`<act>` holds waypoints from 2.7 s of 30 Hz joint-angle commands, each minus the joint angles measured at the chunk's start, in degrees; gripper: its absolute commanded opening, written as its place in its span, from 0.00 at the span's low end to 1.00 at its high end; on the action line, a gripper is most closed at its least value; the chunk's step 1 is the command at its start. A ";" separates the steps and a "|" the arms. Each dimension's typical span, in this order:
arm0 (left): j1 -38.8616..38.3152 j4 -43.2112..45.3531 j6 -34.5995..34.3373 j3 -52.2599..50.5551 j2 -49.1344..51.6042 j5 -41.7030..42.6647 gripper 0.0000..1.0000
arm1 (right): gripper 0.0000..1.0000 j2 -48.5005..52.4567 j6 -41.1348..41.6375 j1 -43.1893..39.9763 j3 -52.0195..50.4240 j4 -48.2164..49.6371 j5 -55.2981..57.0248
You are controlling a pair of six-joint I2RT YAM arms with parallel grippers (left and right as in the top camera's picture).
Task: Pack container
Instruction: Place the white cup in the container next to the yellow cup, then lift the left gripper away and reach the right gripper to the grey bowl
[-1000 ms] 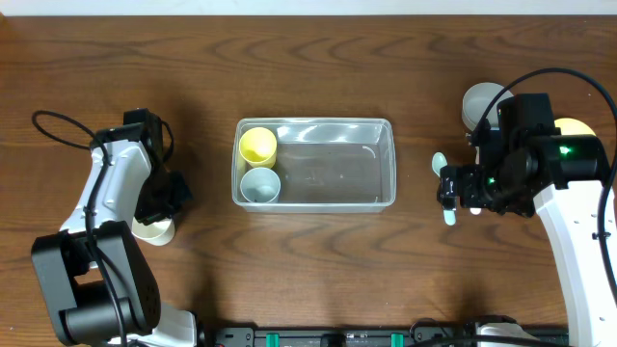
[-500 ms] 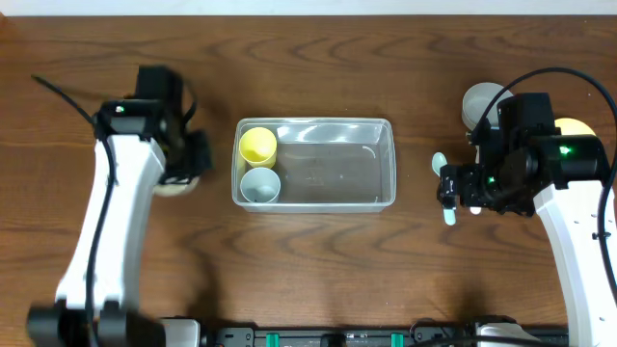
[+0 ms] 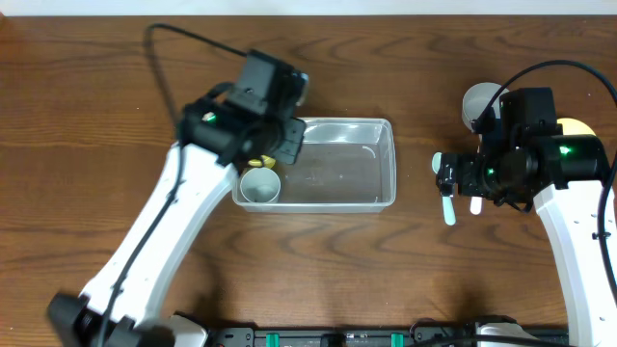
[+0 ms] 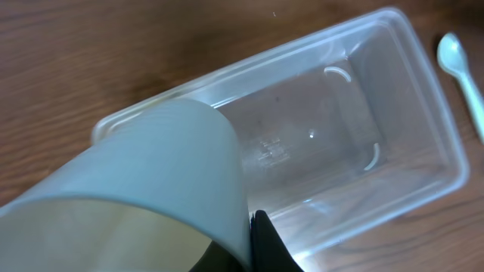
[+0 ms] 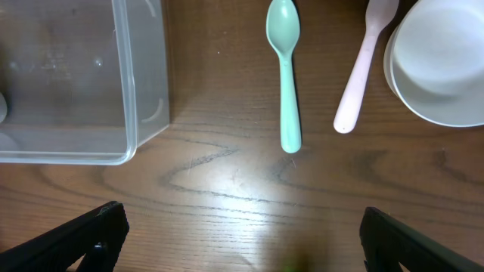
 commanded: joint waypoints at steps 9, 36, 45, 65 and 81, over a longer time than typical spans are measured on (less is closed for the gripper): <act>-0.61 2.05 6.36 -0.04 12.85 2.78 0.06 | 0.99 0.15 1.36 -0.24 0.85 0.04 0.35; -0.66 4.52 7.15 -0.04 23.06 2.71 0.49 | 0.99 0.15 1.38 -0.24 0.85 -0.61 0.33; -0.66 4.00 7.15 0.17 22.08 2.23 0.63 | 0.99 0.15 1.31 -0.24 0.85 -0.63 0.35; 7.28 -12.50 -9.97 6.27 -9.03 -8.68 0.98 | 0.99 -9.22 3.50 -0.22 0.98 -0.26 5.95; 22.99 -15.17 -16.85 -2.05 -15.91 1.25 0.98 | 0.99 -21.97 0.20 0.50 0.98 5.73 11.80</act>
